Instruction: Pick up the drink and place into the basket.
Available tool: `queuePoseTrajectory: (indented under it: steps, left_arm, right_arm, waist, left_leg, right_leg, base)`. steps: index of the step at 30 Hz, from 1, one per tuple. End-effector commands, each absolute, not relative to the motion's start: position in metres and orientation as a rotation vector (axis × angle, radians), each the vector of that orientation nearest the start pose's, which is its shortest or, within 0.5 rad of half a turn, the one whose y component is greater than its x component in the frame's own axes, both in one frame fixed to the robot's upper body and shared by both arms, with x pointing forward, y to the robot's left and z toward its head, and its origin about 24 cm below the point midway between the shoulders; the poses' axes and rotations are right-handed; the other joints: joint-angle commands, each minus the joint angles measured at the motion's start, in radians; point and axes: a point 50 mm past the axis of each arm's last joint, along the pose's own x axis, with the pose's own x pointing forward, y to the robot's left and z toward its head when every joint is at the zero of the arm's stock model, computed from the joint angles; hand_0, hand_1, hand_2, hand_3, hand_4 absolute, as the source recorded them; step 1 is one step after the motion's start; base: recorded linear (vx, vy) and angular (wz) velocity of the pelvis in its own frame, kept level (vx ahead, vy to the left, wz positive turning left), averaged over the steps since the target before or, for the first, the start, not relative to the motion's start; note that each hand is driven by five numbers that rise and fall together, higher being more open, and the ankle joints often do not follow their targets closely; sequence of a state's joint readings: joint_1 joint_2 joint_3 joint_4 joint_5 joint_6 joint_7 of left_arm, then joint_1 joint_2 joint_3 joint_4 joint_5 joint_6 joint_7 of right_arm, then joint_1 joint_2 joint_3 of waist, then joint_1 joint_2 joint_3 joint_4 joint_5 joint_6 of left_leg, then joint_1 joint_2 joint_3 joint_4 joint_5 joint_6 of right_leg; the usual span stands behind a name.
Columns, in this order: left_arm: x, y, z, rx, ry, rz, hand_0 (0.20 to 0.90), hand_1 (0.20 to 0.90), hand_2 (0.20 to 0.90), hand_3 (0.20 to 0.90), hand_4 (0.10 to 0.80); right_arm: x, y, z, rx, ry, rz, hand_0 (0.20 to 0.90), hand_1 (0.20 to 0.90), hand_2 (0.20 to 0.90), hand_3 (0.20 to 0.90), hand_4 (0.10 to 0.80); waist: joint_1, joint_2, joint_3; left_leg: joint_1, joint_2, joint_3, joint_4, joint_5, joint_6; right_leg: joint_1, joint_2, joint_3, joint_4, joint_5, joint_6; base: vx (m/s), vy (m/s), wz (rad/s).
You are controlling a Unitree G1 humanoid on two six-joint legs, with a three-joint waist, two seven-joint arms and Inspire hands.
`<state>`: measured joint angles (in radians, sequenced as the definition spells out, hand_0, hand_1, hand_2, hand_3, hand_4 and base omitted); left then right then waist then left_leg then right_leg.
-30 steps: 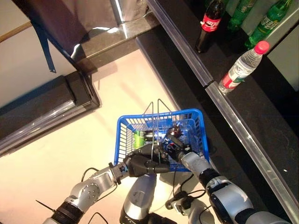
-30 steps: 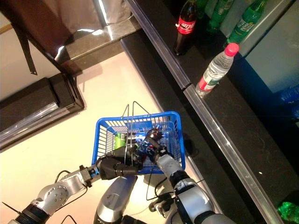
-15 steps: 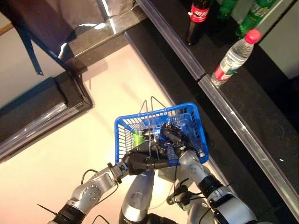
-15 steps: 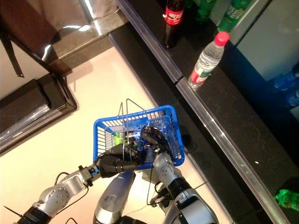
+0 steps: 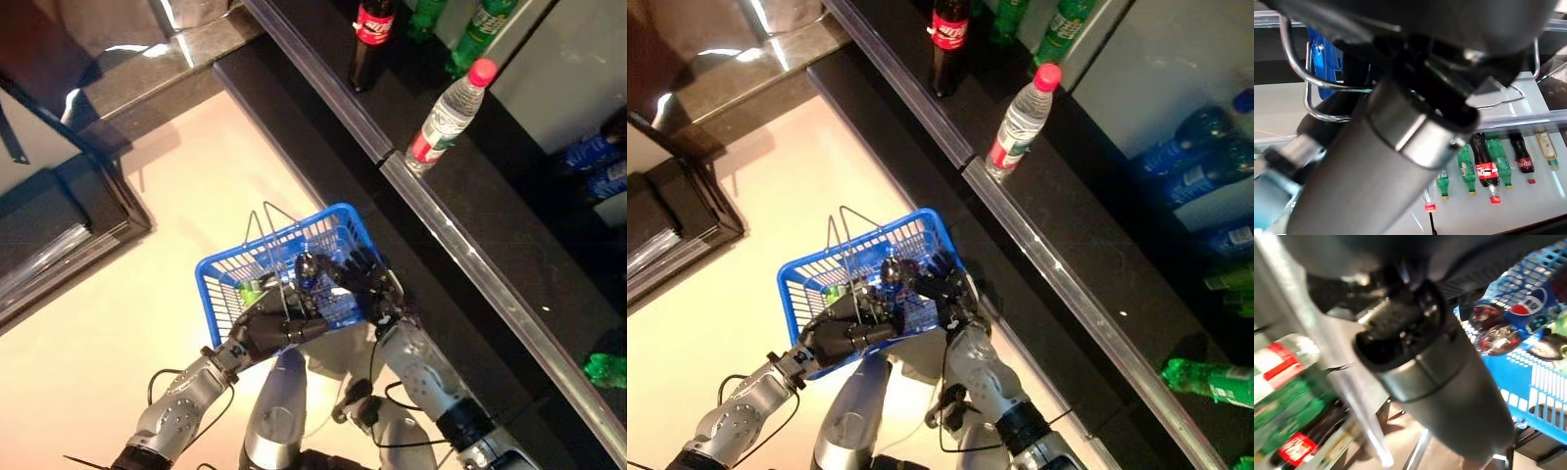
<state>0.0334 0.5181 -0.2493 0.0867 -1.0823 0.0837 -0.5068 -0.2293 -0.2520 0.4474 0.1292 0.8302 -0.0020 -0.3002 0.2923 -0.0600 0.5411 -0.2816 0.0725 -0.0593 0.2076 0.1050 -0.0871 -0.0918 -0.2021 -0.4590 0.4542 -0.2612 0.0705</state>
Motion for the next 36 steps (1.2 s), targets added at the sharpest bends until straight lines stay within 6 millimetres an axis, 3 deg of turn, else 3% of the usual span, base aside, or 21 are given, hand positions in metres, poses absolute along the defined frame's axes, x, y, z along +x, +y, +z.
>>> queuePoseTrajectory:
  steps: [1,7,15,18,22,28,32,34,36]
  left_arm:
    - [0.228,0.135,0.122,-0.671,-0.404,-0.954,0.300,0.300,0.300,0.200,0.100]
    - [0.229,0.149,0.106,-0.649,-0.365,-0.812,0.300,0.300,0.300,0.200,0.100]
    - [0.206,0.195,0.022,-0.603,-0.125,-0.307,0.300,0.300,0.300,0.200,0.100]
    - [0.193,0.211,-0.012,-0.569,0.023,-0.093,0.300,0.300,0.300,0.200,0.100]
    - [0.186,0.220,-0.037,-0.581,0.138,0.050,0.300,0.300,0.300,0.200,0.100]
    - [0.150,0.230,-0.102,-0.646,0.436,0.358,0.300,0.300,0.300,0.200,0.100]
    - [0.137,0.232,-0.120,-0.636,0.541,0.450,0.300,0.300,0.300,0.200,0.100]
    - [0.127,0.234,-0.131,-0.613,0.597,0.473,0.300,0.300,0.300,0.200,0.100]
    - [0.123,0.234,-0.134,-0.604,0.621,0.479,0.300,0.300,0.300,0.200,0.100]
  right_arm:
    - [0.275,-0.093,0.088,0.440,-0.048,0.396,0.900,0.900,0.900,0.900,0.800]
    - [0.258,-0.106,0.082,0.456,-0.064,0.455,0.900,0.900,0.900,0.900,0.800]
    - [0.208,-0.126,0.025,0.540,0.136,0.526,0.900,0.900,0.900,0.900,0.800]
    - [0.197,-0.139,0.002,0.516,0.235,0.477,0.900,0.900,0.900,0.900,0.800]
    - [0.192,-0.146,-0.014,0.481,0.305,0.431,0.900,0.900,0.900,0.900,0.800]
    - [0.169,-0.166,-0.075,0.436,0.574,0.210,0.900,0.900,0.900,0.900,0.800]
    - [0.153,-0.179,-0.108,0.278,0.743,0.059,0.900,0.900,0.900,0.900,0.800]
    - [0.136,-0.192,-0.130,0.120,0.850,0.007,0.900,0.900,0.900,0.900,0.800]
    - [0.124,-0.197,-0.140,0.089,0.920,-0.011,0.900,0.900,0.900,0.900,0.800]
  waist:
    - [-0.042,0.019,-0.069]
    - [-0.072,-0.003,-0.109]
    - [-0.159,-0.019,-0.258]
    - [-0.186,-0.015,-0.311]
    - [-0.208,-0.008,-0.345]
    - [-0.261,0.004,-0.414]
    - [-0.271,0.008,-0.427]
    - [-0.269,0.014,-0.436]
    - [-0.267,0.018,-0.439]
  left_leg:
    - [0.106,-0.019,0.068,-0.041,-0.031,0.072]
    - [0.138,0.001,0.097,-0.056,-0.032,0.066]
    - [0.236,0.041,0.175,-0.155,-0.016,0.038]
    - [0.258,0.055,0.201,-0.191,-0.006,0.026]
    - [0.285,0.060,0.221,-0.223,0.000,0.020]
    - [0.346,0.076,0.272,-0.277,-0.003,-0.002]
    - [0.360,0.078,0.283,-0.284,-0.013,-0.005]
    - [0.367,0.080,0.285,-0.290,-0.019,-0.007]
    - [0.370,0.081,0.286,-0.295,-0.020,-0.009]
  right_leg:
    - [-0.007,0.027,0.025,-0.021,0.172,-0.012]
    - [0.019,0.038,0.052,-0.057,0.182,-0.005]
    - [0.095,0.055,0.139,-0.210,0.200,0.018]
    - [0.120,0.056,0.161,-0.266,0.212,0.024]
    - [0.142,0.053,0.175,-0.307,0.224,0.030]
    - [0.188,0.037,0.191,-0.387,0.254,0.041]
    - [0.203,0.029,0.183,-0.412,0.261,0.043]
    - [0.211,0.022,0.174,-0.427,0.266,0.047]
    - [0.217,0.018,0.166,-0.436,0.270,0.049]
  base:
    - [0.000,-0.043,-0.33]
    - [0.007,-0.017,-0.24]
    - [0.023,0.027,-0.37]
    - [0.005,0.018,-0.47]
    - [0.008,0.010,-0.22]
    - [0.006,0.008,-0.22]
    - [-0.004,-0.001,-0.08]
    - [0.000,0.000,0.00]
    - [0.000,0.000,0.00]
